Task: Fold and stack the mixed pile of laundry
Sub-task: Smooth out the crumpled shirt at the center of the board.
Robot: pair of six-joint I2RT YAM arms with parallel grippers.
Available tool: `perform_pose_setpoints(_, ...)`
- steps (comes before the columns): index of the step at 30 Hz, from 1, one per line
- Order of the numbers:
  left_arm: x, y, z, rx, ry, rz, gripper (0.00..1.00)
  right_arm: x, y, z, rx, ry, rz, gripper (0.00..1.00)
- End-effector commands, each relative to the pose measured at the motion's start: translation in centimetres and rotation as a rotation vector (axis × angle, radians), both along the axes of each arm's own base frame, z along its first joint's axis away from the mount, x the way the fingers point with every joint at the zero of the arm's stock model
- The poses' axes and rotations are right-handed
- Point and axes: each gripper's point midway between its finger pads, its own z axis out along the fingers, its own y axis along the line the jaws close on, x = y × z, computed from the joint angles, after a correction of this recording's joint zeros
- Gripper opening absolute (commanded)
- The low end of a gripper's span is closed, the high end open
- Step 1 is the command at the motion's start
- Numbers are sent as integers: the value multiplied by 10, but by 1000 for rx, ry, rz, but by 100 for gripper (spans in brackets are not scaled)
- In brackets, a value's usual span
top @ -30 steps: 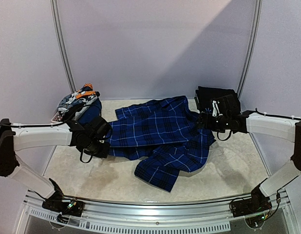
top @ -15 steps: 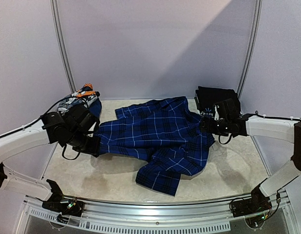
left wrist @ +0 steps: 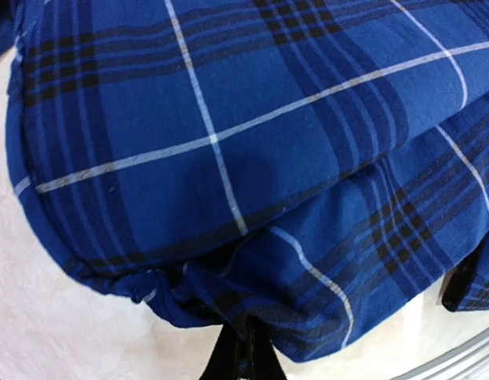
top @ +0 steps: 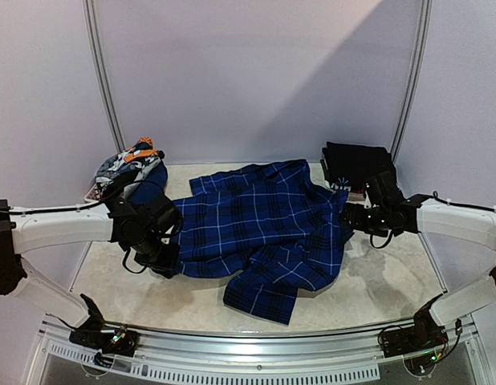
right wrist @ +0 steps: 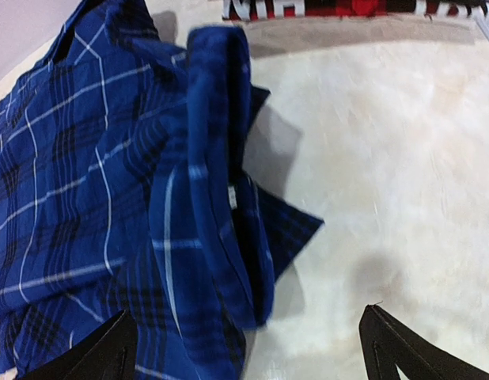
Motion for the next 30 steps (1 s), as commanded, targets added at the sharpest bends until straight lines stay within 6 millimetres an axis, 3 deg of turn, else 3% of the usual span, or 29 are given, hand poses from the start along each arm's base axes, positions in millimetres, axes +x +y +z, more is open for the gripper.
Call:
perform_pose_setpoints(1,10,-14,-9,-5,-18,-50,0,-37,-1,-9,41,99,32,99)
perform_pose_setpoints(6,16,-12,-18,34,-20,-66,0,-63,27,-23,179,184,168,96)
perform_pose_setpoints(8,16,-11,-20,44,-17,-72,0,-65,39,-25,235,194,208,94)
perform_pose_setpoints(11,16,-8,-23,54,-19,-73,0,-62,41,-35,243,207,199,91)
perform_pose_setpoints(18,11,0,-28,57,-22,-60,0,-28,28,-42,143,131,108,87)
perform_pose_setpoints(24,9,7,-31,68,-27,-50,0,3,18,-52,101,121,44,77)
perform_pose_setpoints(27,9,8,-31,69,-28,-47,0,16,18,-53,80,109,41,69)
perform_pose_setpoints(30,11,8,-30,70,-34,-49,0,27,20,-51,66,101,47,50)
